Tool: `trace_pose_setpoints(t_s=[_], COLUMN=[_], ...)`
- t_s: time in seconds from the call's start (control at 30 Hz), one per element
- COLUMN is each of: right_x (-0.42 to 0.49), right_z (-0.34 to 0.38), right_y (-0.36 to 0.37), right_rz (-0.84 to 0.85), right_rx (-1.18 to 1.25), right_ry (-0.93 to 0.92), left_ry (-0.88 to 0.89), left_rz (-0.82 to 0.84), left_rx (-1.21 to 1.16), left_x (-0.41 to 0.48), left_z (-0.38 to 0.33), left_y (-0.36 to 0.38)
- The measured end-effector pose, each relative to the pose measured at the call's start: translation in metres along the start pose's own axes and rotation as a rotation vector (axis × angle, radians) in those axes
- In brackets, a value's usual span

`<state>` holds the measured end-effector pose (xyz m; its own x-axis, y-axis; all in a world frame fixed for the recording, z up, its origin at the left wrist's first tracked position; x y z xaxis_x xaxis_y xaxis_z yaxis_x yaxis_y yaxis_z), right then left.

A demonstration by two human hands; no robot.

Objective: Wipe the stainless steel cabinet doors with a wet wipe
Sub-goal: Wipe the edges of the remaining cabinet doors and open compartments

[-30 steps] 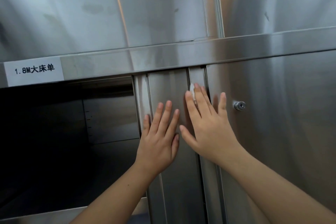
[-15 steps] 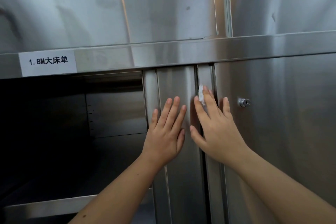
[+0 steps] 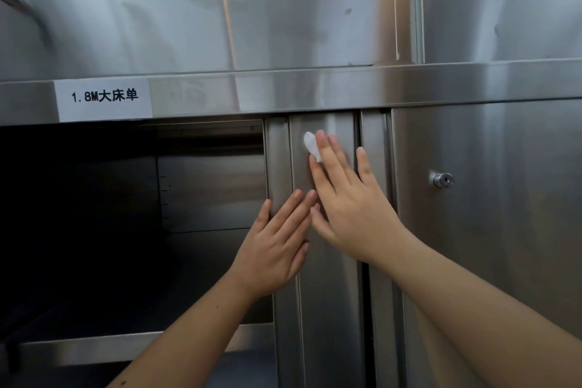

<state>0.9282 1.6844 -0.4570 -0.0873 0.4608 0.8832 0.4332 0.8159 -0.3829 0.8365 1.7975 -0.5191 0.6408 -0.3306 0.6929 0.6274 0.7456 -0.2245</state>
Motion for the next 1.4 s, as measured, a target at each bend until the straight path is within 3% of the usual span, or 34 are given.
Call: trace_pose_setpoints(t_s=[0.13, 0.3, 0.5, 0.77, 1.17, 1.4], right_x=[0.015, 0.016, 0.015, 0.045, 0.052, 0.077], right_z=[-0.001, -0.006, -0.011, -0.005, -0.023, -0.026], right_y=[0.007, 0.006, 0.012, 0.005, 0.006, -0.004], right_rz=[0.073, 0.047, 0.132, 0.125, 0.103, 0.085], right_rx=[0.031, 0.170, 0.025, -0.004, -0.202, -0.206], right_ry=[-0.049, -0.075, -0.187, -0.352, -0.572, -0.506], left_ry=[-0.033, -0.052, -0.063, -0.059, 0.180, 0.242], left_rz=[-0.018, -0.055, -0.034, 0.008, 0.194, 0.225], left_rx=[-0.019, -0.048, -0.058, -0.036, 0.048, 0.048], left_x=[-0.003, -0.007, -0.010, -0.010, -0.050, -0.051], left_z=[-0.001, -0.001, -0.004, -0.003, 0.005, 0.013], left_y=[0.001, 0.003, 0.004, 0.001, -0.004, -0.007])
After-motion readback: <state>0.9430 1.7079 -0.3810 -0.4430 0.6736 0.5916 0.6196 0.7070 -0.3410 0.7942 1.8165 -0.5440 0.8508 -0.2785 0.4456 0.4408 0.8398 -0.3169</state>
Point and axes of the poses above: each hand's wrist, its own x-axis towards the middle knuckle, its own y-axis out of the palm, z = x × y, the point moved 3 cm from there along x, towards the middle knuckle, and after that the axes turned 8 degrees about y, right-handed, at the moved point
